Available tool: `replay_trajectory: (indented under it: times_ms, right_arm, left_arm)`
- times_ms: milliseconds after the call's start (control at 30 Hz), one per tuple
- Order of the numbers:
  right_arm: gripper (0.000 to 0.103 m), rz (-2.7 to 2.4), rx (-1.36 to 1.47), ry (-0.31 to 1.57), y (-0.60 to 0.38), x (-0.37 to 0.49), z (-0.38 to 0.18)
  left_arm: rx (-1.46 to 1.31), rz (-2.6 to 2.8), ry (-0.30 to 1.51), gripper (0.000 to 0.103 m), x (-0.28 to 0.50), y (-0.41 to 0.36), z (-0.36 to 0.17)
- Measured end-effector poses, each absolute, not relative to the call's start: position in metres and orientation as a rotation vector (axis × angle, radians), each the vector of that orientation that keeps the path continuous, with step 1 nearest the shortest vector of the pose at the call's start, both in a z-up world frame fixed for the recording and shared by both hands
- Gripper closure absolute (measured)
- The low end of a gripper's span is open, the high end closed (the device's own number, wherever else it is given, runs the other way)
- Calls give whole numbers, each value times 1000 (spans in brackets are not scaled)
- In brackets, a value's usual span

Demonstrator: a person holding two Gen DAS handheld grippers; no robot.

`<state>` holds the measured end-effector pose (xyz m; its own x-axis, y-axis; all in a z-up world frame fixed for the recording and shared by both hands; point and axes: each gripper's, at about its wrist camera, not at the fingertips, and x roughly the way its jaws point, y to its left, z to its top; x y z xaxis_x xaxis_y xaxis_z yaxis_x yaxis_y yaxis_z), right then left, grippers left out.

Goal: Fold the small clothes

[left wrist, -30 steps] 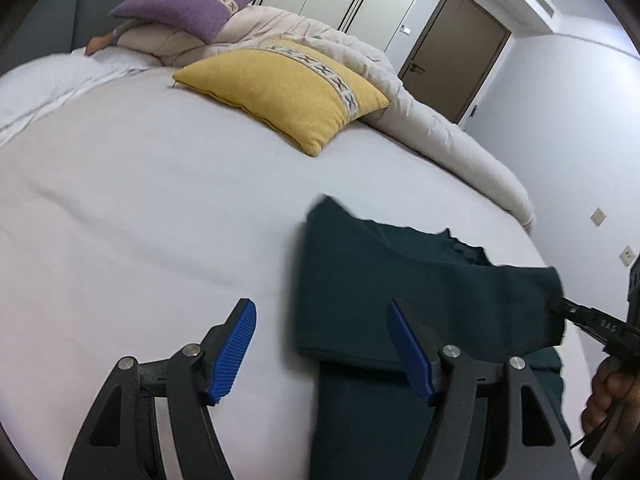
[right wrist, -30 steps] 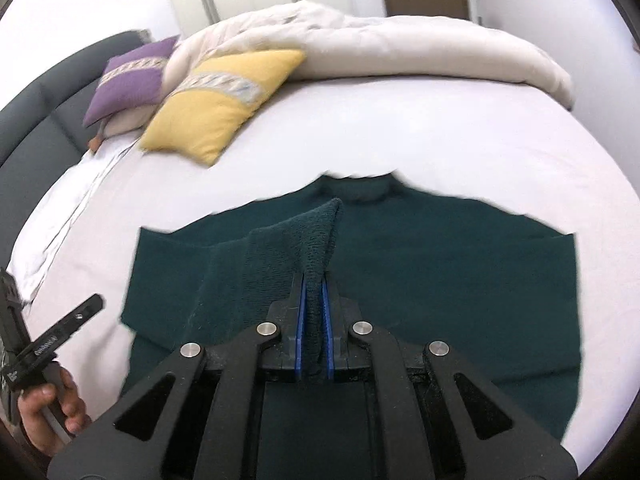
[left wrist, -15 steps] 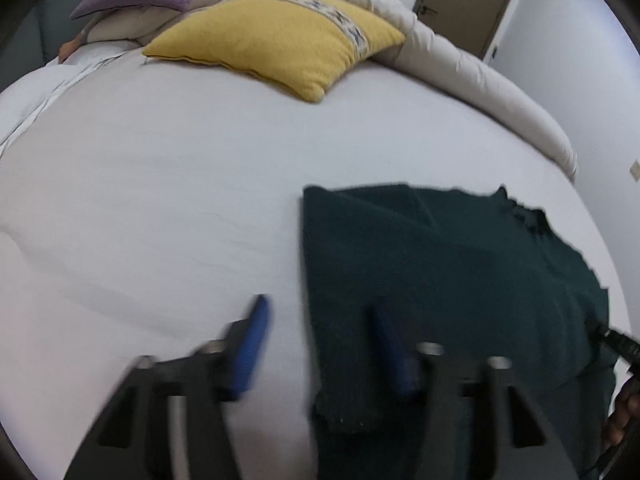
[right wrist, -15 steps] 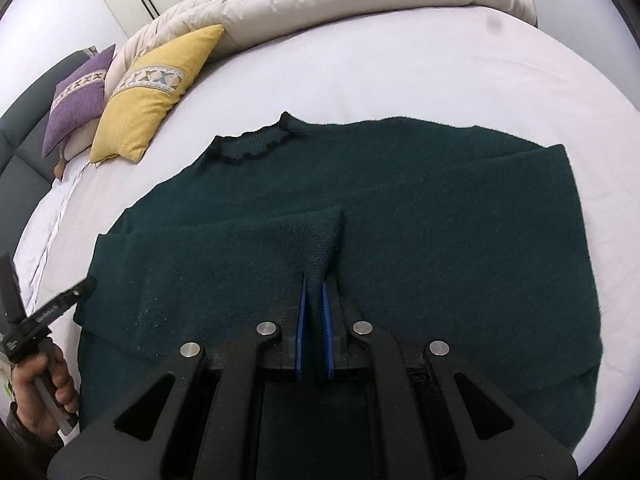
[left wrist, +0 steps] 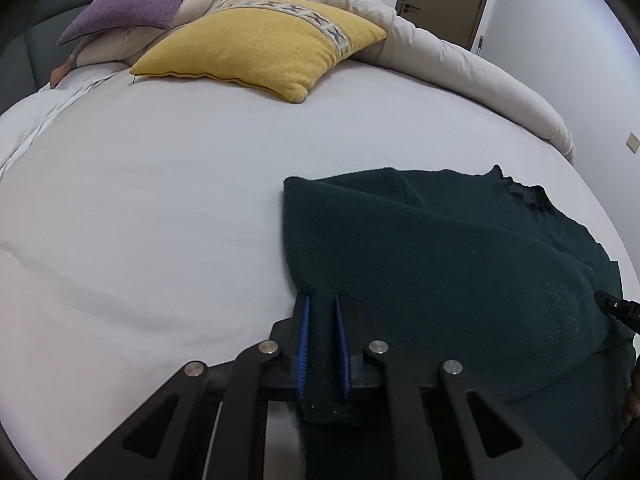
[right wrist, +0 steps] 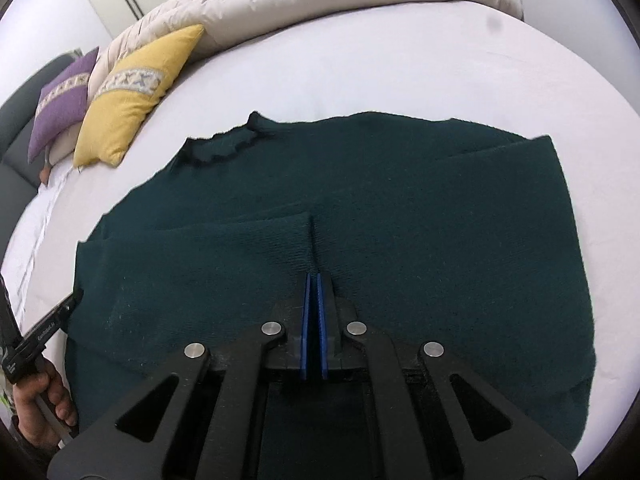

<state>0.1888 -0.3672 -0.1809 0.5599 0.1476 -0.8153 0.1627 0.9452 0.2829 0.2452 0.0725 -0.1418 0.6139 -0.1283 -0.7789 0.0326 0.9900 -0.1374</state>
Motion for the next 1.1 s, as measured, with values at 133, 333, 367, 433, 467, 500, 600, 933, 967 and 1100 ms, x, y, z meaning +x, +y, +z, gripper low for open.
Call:
replay_trajectory:
  times_ms: [133, 333, 367, 433, 467, 500, 600, 933, 967, 1100]
  right_arm:
    - [101, -19, 326, 968, -365, 185, -175]
    - [103, -36, 246, 986, -361, 195, -191]
    - [102, -43, 220, 993, -357, 195, -189]
    - [97, -70, 178, 1004, -351, 194, -180]
    - [91, -89, 164, 1004, -349, 191, -175]
    - [85, -101, 151, 996, -348, 185, -168]
    - [58, -149, 105, 929, -340, 164, -144]
    - [45, -149, -82, 838, -289, 60, -80]
    - [45, -150, -90, 836, -286, 51, -78]
    - [45, -144, -122, 819, -278, 9, -67]
  left_arm:
    - [-57, -78, 881, 89, 240, 69, -143]
    - [-39, -97, 896, 87, 250, 71, -152]
    - [-19, -93, 893, 87, 249, 68, -150]
    - [-29, -94, 886, 87, 238, 67, -140]
    - [-49, -94, 885, 85, 232, 70, -136]
    - [-68, -94, 884, 78, 226, 72, -132]
    - [-100, -90, 857, 64, 196, 80, -117]
    - [-98, -118, 893, 38, 72, 90, -107]
    - [-101, -121, 901, 38, 62, 89, -109]
    - [-96, -132, 935, 37, 23, 88, -114]
